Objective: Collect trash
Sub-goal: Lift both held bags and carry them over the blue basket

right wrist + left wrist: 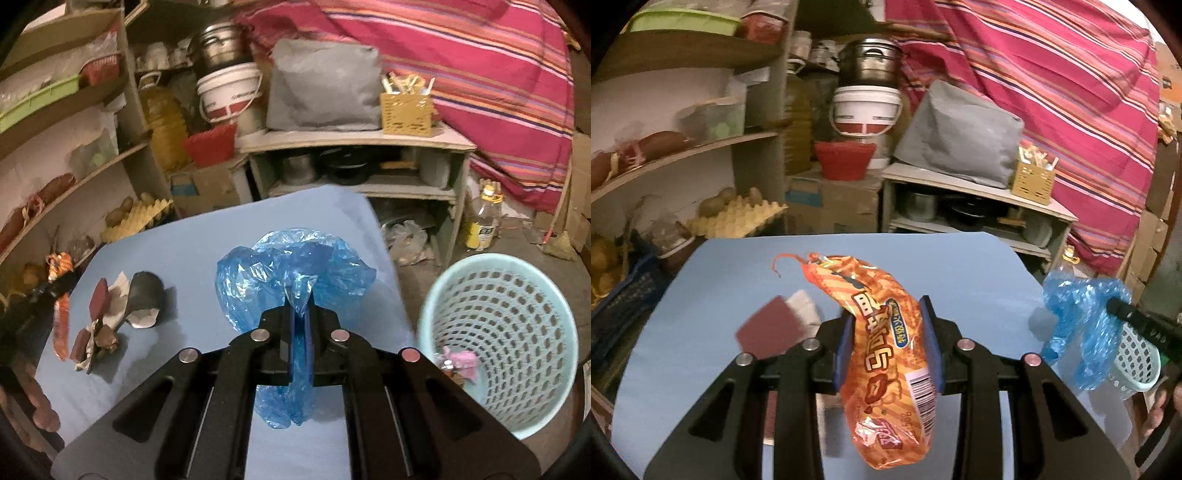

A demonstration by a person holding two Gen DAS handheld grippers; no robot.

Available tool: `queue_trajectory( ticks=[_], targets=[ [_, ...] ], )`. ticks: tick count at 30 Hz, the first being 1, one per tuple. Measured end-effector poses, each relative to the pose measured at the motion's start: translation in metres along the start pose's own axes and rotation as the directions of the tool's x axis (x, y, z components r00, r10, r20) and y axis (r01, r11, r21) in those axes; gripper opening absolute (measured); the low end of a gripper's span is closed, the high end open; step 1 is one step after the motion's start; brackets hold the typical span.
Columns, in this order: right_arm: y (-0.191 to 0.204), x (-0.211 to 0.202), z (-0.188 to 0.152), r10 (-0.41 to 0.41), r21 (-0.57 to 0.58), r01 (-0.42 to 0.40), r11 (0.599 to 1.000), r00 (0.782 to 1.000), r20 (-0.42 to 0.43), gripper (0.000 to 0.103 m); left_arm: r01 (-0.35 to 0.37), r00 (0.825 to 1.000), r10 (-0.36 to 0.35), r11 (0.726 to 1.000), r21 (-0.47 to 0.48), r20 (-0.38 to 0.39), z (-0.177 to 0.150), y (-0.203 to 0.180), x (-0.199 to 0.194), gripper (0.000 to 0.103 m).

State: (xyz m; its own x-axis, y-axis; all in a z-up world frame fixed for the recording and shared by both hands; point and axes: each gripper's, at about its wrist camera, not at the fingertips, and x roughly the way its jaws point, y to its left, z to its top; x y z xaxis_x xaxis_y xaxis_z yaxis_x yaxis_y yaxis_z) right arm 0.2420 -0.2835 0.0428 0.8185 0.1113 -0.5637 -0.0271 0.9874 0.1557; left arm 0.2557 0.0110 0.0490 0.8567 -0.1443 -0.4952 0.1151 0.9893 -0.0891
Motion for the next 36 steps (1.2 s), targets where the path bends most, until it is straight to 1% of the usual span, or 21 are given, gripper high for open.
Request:
queue_trajectory(
  ticks=[7, 11, 15, 18, 22, 25, 27, 31, 36],
  targets=[
    [-0.045, -0.031, 0.007, -0.060, 0.042, 0.057, 0.998, 0.996, 0.072, 0.005, 0.046, 0.999, -0.046, 0.999, 0.029, -0.019, -0.003, -0.042, 0.014, 0.034],
    [-0.071, -0.045, 0.009, -0.096, 0.073, 0.089, 0.993, 0.990, 0.100, 0.005, 0.085, 0.996, -0.085, 0.995, 0.043, -0.017, -0.001, -0.075, 0.018, 0.034],
    [-0.101, -0.057, 0.010, -0.153, 0.105, 0.140, 0.985, 0.980, 0.124, 0.005, 0.137, 0.990, -0.136, 0.989, 0.055, -0.026, 0.005, -0.109, 0.022, 0.034],
    [-0.127, -0.065, 0.009, -0.204, 0.132, 0.187, 0.973, 0.970, 0.131, 0.005, 0.168, 0.986, -0.166, 0.982, 0.085, -0.023, 0.009, -0.135, 0.026, 0.034],
    [-0.155, -0.072, 0.006, -0.251, 0.165, 0.229, 0.959, 0.959, 0.129, 0.005, 0.222, 0.975, -0.219, 0.969, 0.107, -0.033, 0.012, -0.177, 0.037, 0.034],
    [-0.176, -0.075, 0.001, -0.285, 0.181, 0.262, 0.948, 0.951, 0.120, 0.005, 0.247, 0.969, -0.244, 0.960, 0.130, -0.041, 0.013, -0.205, 0.046, 0.034],
    [-0.188, -0.075, -0.003, -0.309, 0.190, 0.286, 0.939, 0.945, 0.108, 0.005, 0.278, 0.961, -0.274, 0.950, 0.139, -0.050, 0.011, -0.227, 0.052, 0.034],
    [-0.213, -0.071, -0.011, -0.319, 0.230, 0.297, 0.927, 0.945, 0.066, 0.005, 0.335, 0.942, -0.328, 0.927, 0.167, -0.067, 0.008, -0.270, 0.063, 0.034],
    [-0.221, -0.065, -0.016, -0.314, 0.243, 0.297, 0.923, 0.949, 0.031, 0.005, 0.383, 0.924, -0.371, 0.905, 0.186, -0.097, 0.004, -0.310, 0.073, 0.034]
  ],
)
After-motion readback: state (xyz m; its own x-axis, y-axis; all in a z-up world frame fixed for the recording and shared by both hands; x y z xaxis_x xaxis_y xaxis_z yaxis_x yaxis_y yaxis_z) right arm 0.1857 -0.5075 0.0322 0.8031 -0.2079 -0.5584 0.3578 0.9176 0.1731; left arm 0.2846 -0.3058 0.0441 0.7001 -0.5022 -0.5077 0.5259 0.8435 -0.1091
